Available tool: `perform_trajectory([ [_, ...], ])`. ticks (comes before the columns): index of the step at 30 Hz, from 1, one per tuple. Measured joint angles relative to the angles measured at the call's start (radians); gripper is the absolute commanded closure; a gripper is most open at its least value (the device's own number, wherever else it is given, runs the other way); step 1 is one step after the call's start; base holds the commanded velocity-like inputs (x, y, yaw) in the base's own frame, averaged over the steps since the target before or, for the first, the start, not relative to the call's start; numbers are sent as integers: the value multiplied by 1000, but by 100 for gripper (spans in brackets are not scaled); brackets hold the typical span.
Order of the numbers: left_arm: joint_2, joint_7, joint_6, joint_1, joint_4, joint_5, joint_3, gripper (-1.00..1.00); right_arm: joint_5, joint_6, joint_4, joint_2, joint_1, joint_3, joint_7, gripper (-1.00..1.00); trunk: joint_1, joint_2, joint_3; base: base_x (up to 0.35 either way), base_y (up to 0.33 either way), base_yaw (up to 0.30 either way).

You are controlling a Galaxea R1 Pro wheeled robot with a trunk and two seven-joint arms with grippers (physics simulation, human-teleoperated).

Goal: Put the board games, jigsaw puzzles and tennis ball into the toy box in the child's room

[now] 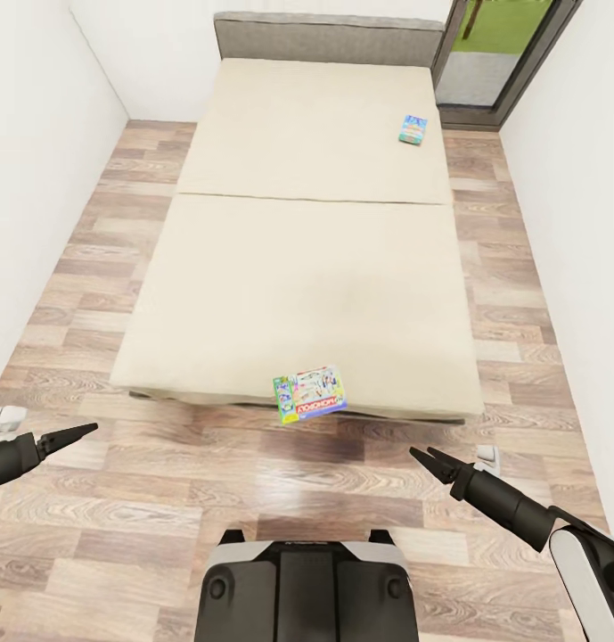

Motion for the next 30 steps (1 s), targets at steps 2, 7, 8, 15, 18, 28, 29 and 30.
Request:
perform_trajectory([
  [2,0,1,0,0,0,0,0,-100,0,0,0,0,0,0,0,-100,0,0,3,0,0,0],
  [7,0,1,0,0,0,0,0,-100,0,0,0,0,0,0,-2,-100,0,0,12,0,0,0],
  [8,-1,1,0,0,0,0,0,-100,0,0,1,0,0,0,-2,-100,0,0,13,0,0,0],
  [15,-1,1,0,0,0,0,0,-100,0,0,1,0,0,0,-3,-100,0,0,25,0,0,0],
  [18,0,2,0,0,0,0,0,-100,0,0,1,0,0,0,-3,-100,0,0,30,0,0,0],
  [28,-1,3,0,0,0,0,0,-100,0,-1,1,0,0,0,-2,-100,0,0,47,0,0,0],
  [29,-1,3,0,0,0,0,0,-100,0,-1,1,0,0,0,-2,-100,0,0,48,0,0,0],
  [30,-1,3,0,0,0,0,0,-100,0,-1,1,1,0,0,-2,-100,0,0,50,0,0,0],
])
